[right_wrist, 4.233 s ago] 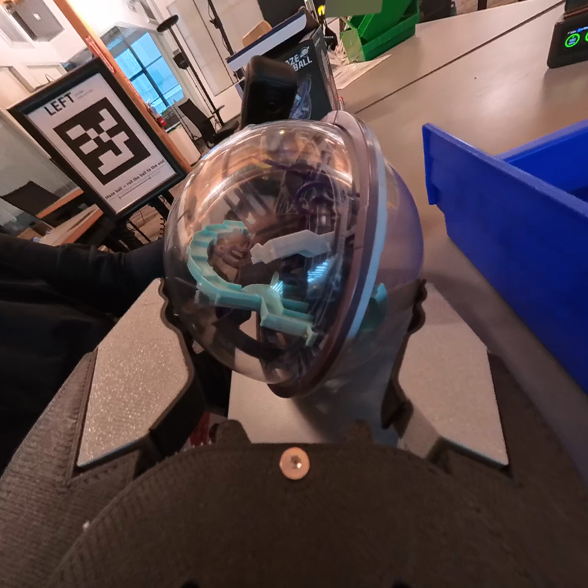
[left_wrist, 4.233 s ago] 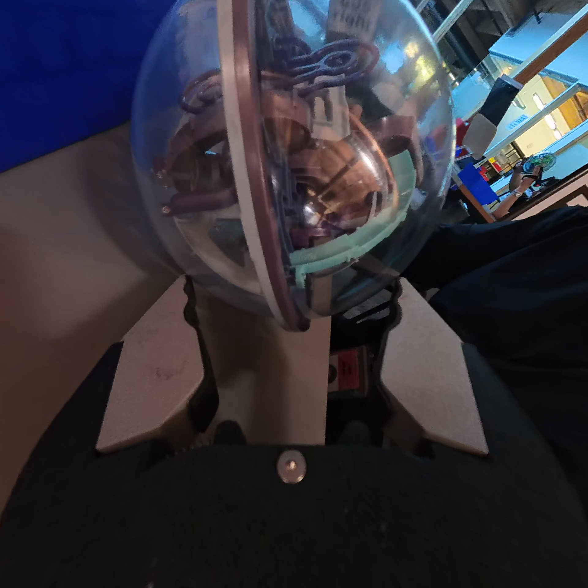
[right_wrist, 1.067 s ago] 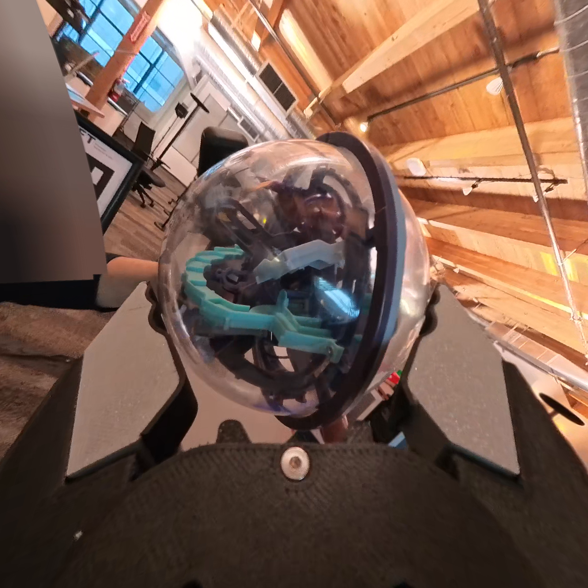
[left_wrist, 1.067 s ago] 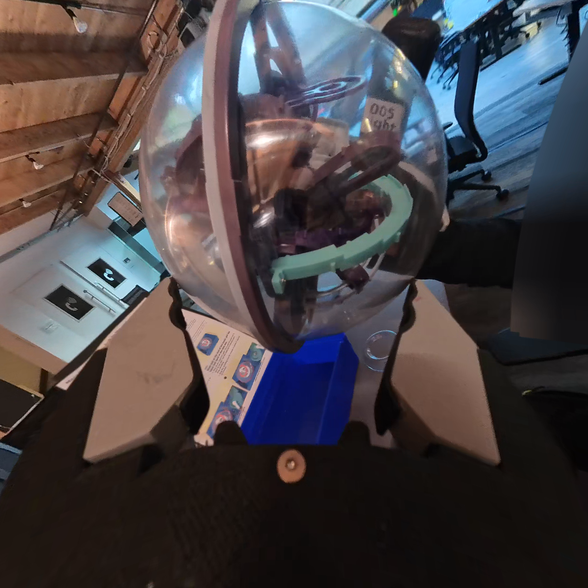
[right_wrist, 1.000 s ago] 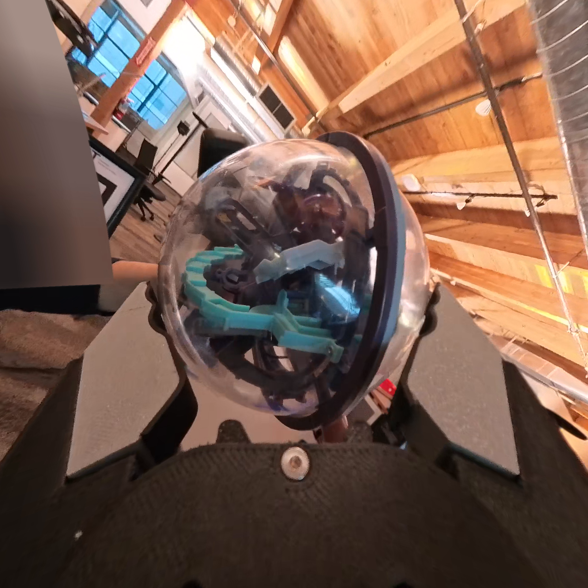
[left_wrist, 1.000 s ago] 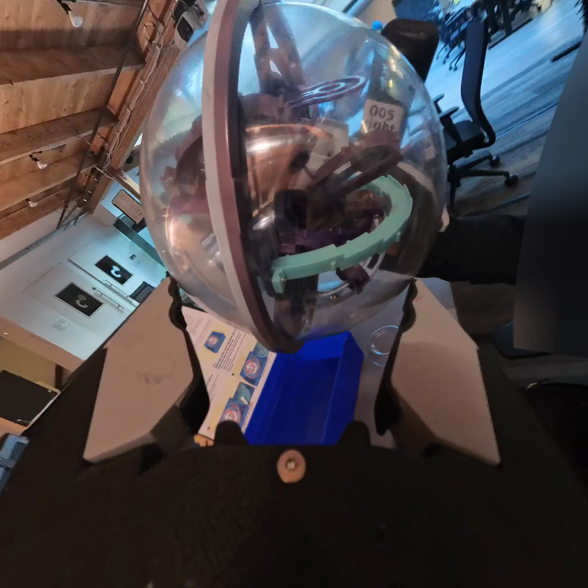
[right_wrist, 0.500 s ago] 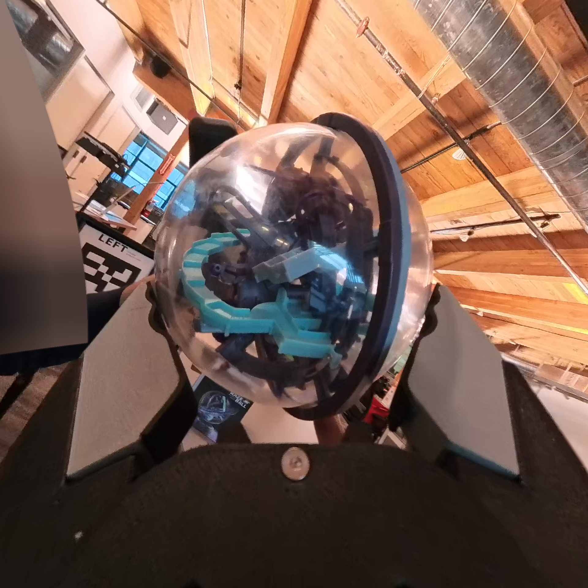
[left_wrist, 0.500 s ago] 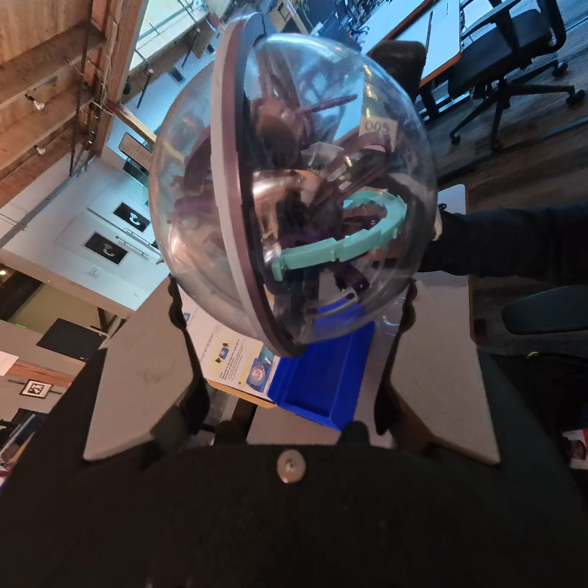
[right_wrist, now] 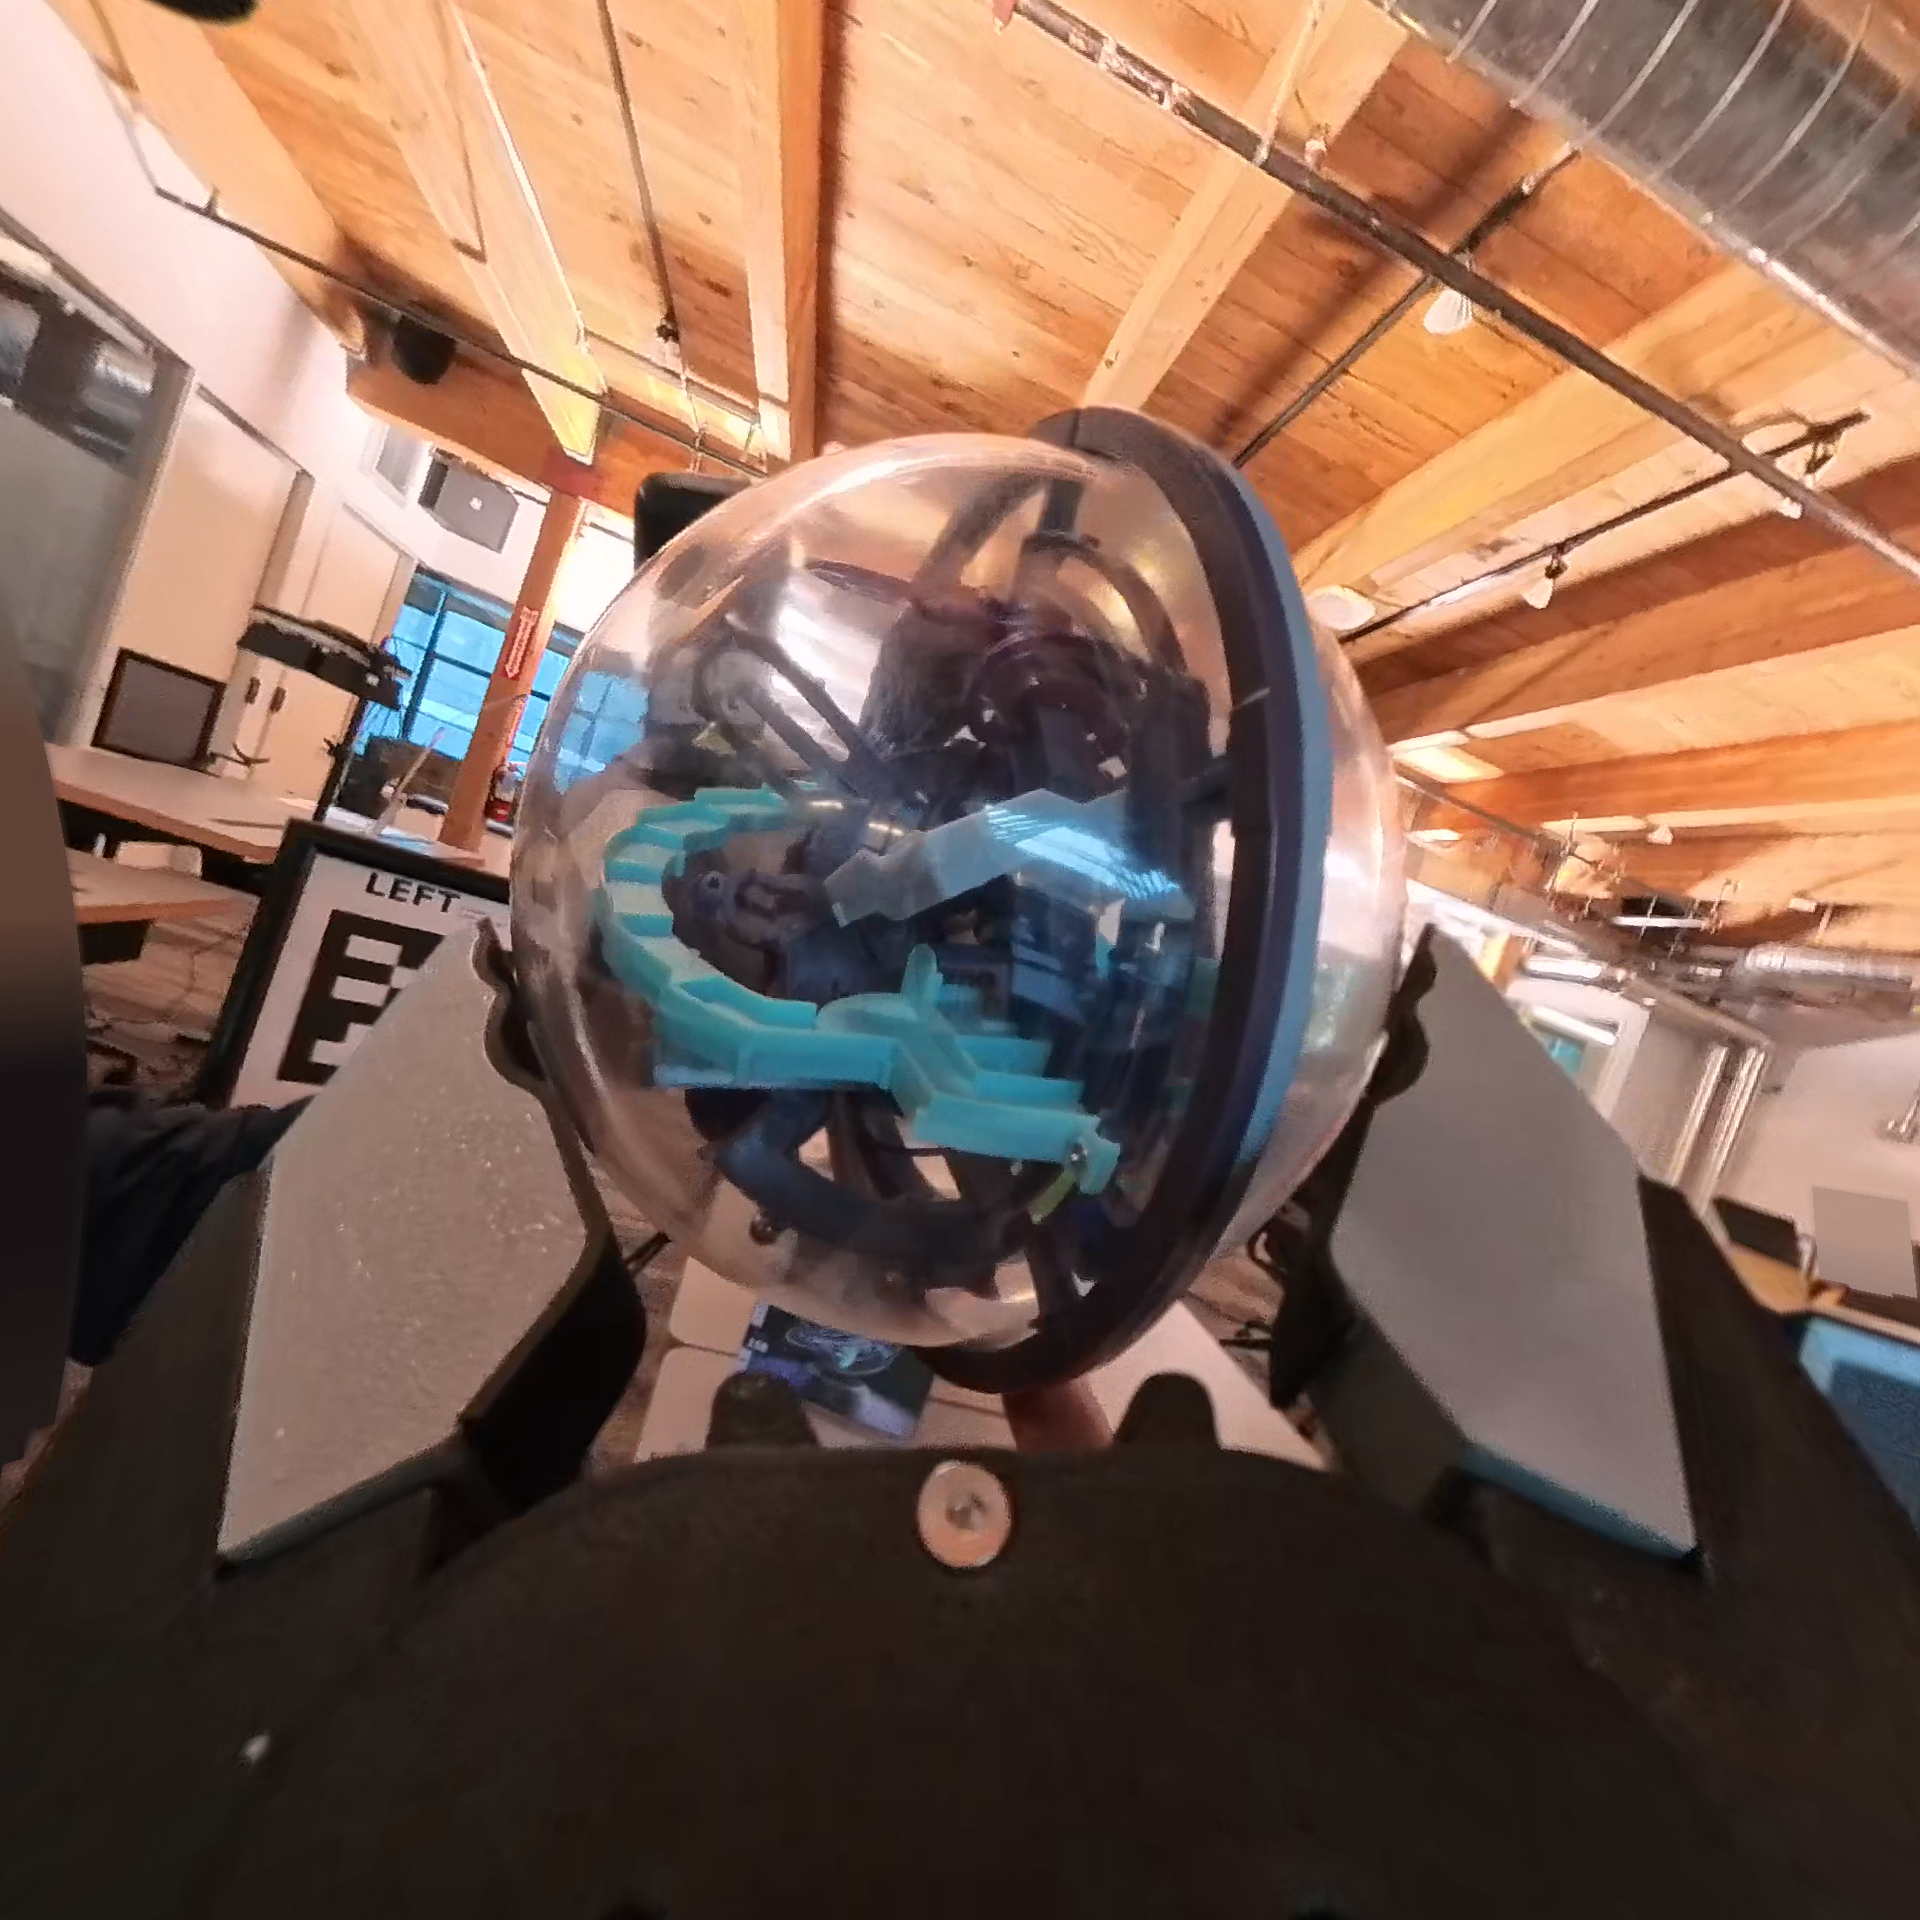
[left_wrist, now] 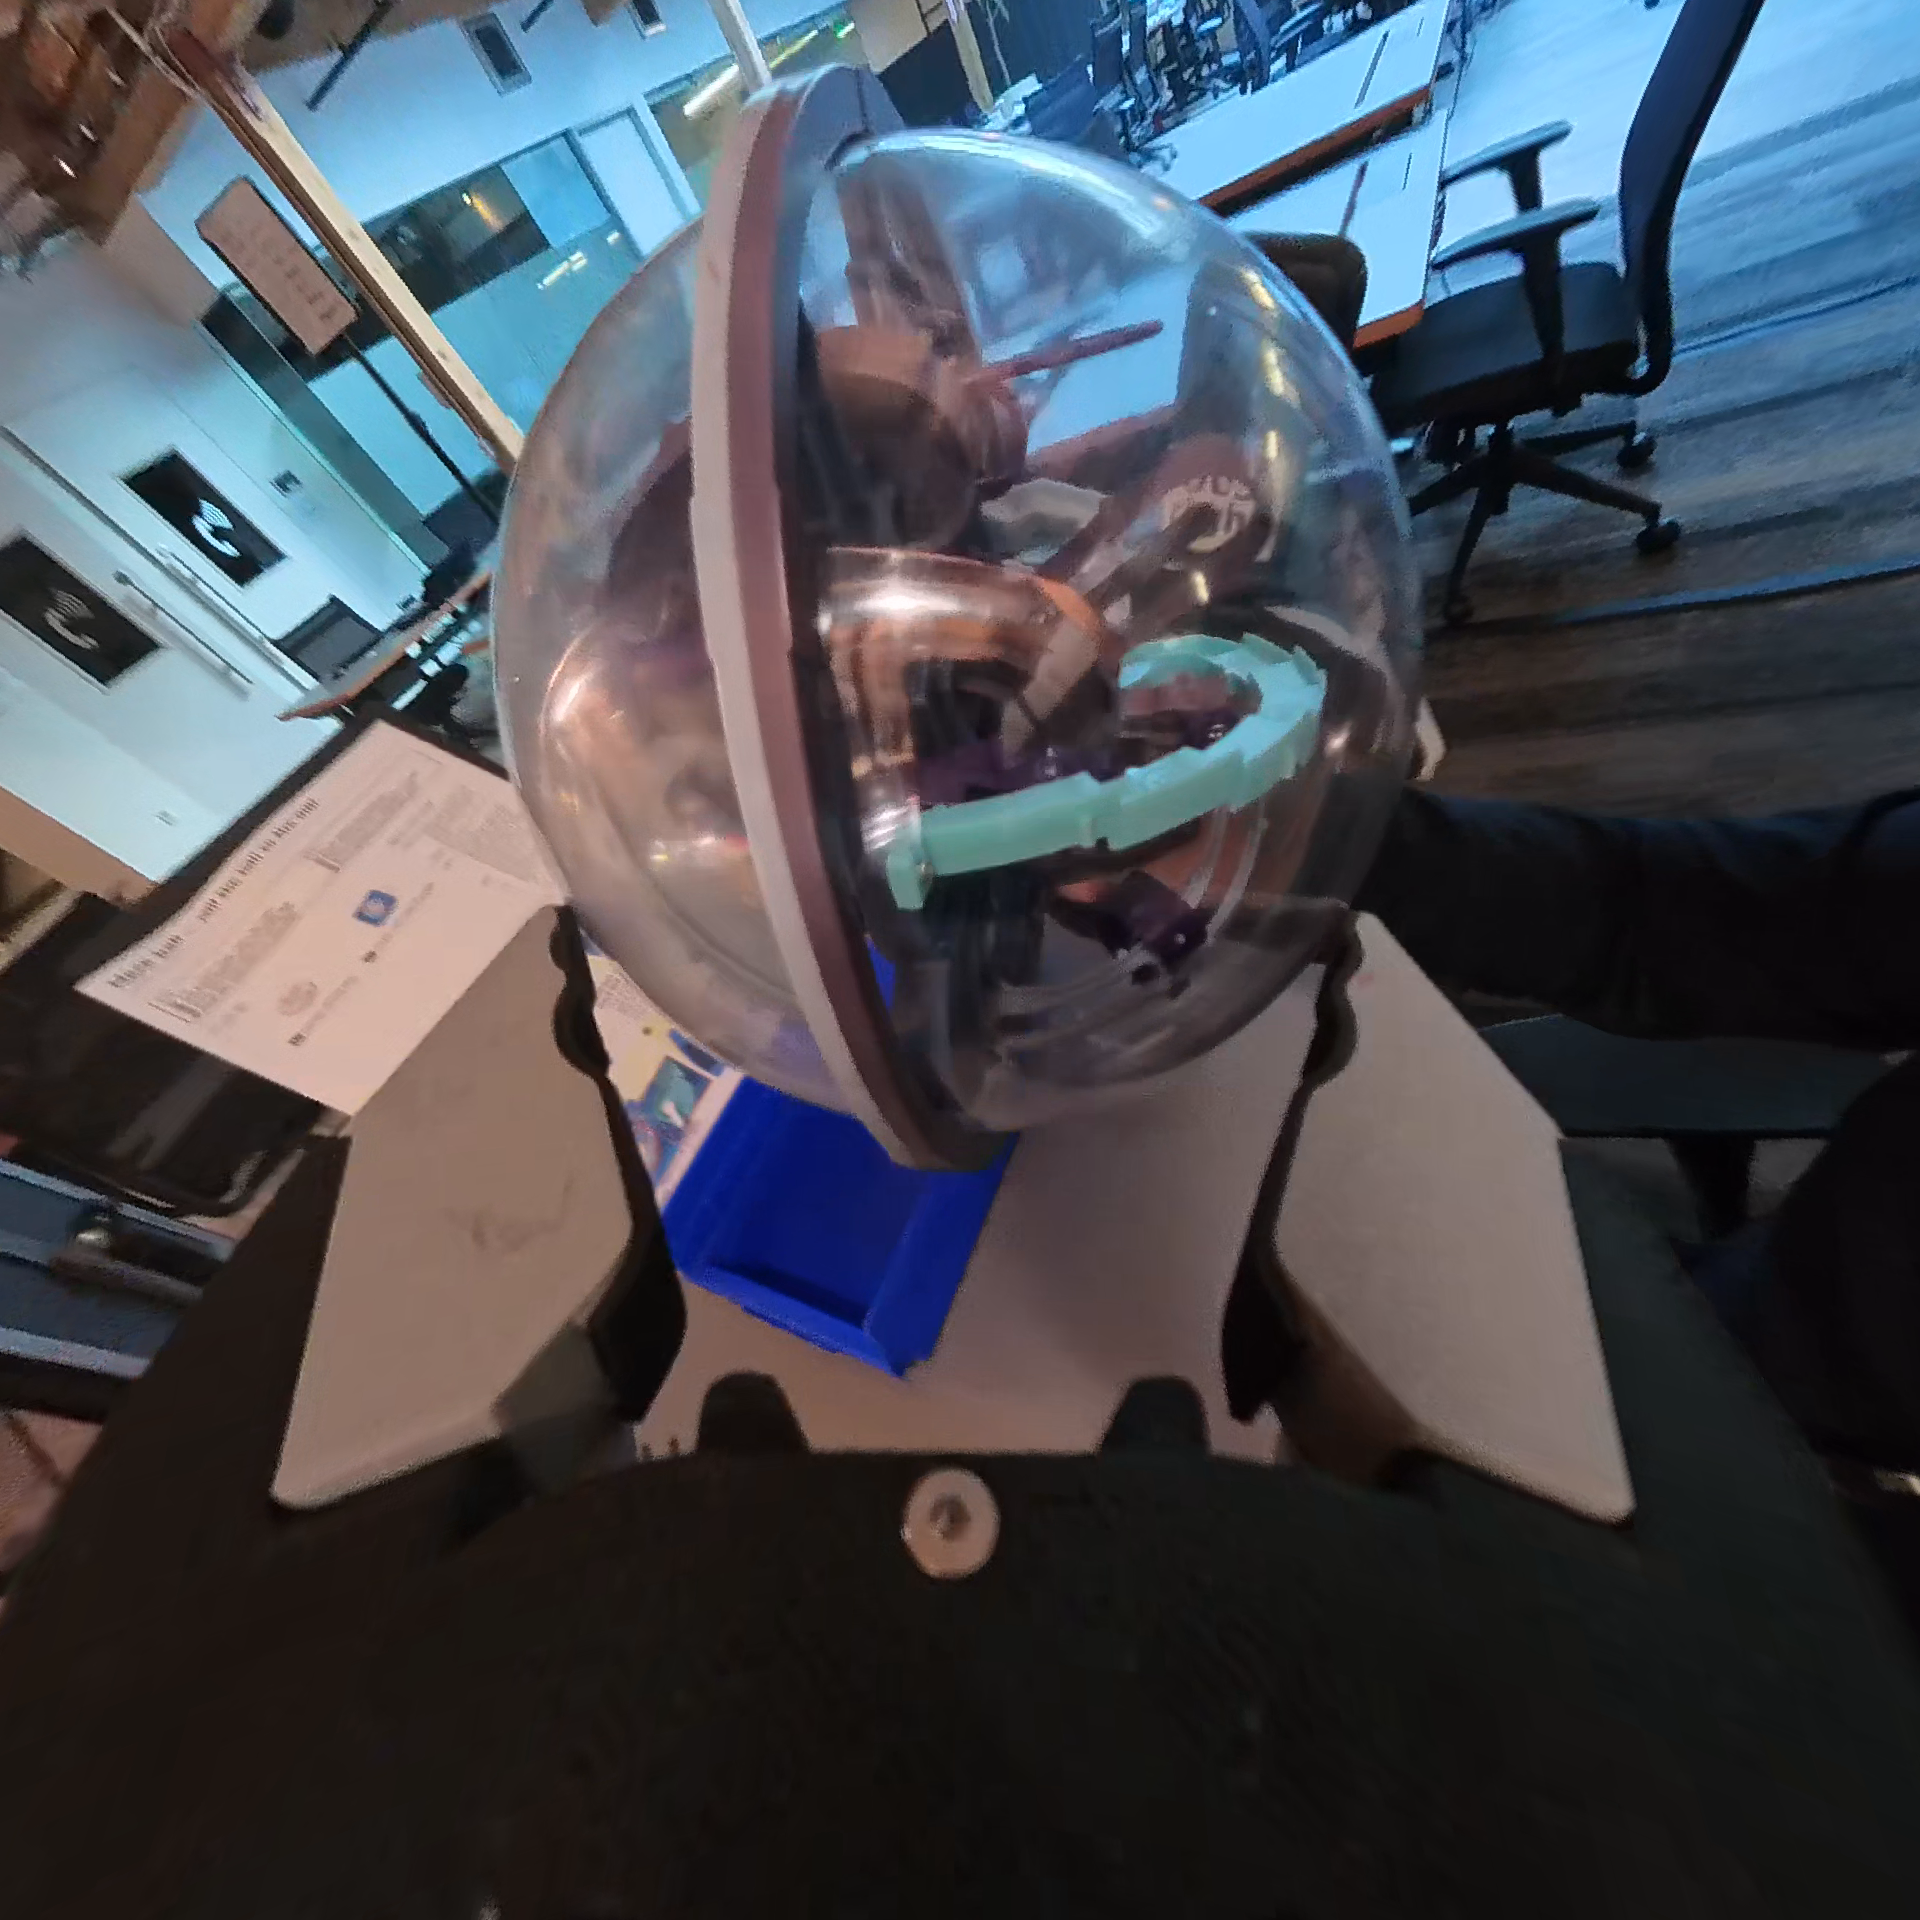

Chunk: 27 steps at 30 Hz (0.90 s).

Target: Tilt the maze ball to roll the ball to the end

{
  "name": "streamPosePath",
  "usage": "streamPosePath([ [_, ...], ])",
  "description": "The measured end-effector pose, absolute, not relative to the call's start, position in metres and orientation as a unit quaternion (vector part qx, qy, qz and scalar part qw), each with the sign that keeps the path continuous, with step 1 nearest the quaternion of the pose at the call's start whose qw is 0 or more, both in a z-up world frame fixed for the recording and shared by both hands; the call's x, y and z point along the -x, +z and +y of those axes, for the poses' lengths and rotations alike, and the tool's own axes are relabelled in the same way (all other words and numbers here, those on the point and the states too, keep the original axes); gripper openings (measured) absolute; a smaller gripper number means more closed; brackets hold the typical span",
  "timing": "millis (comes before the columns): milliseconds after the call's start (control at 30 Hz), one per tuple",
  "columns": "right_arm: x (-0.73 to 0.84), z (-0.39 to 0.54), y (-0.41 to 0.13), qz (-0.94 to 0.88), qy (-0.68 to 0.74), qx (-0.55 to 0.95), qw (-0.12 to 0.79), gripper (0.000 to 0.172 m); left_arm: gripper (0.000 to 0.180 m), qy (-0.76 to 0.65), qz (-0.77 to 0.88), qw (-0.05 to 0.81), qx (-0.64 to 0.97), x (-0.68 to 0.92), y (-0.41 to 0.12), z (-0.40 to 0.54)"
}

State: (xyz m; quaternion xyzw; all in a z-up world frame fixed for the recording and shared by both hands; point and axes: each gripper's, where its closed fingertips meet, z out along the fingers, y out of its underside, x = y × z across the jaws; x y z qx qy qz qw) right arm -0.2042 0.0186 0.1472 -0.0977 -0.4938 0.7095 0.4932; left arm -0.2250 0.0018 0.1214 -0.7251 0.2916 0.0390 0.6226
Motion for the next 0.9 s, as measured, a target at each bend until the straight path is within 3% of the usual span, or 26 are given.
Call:
streamPosePath([
  [733,0.274,0.05,0.015,-0.45,0.767,0.273,0.368,0.156,0.135,-0.118,0.168,0.594,0.778,0.284,-0.007,0.025],
  [900,0.283,0.049,-0.042,-0.434,0.77,0.355,0.304,0.157,0.134,-0.185,0.109,0.583,0.783,0.29,-0.058,0.024],
])
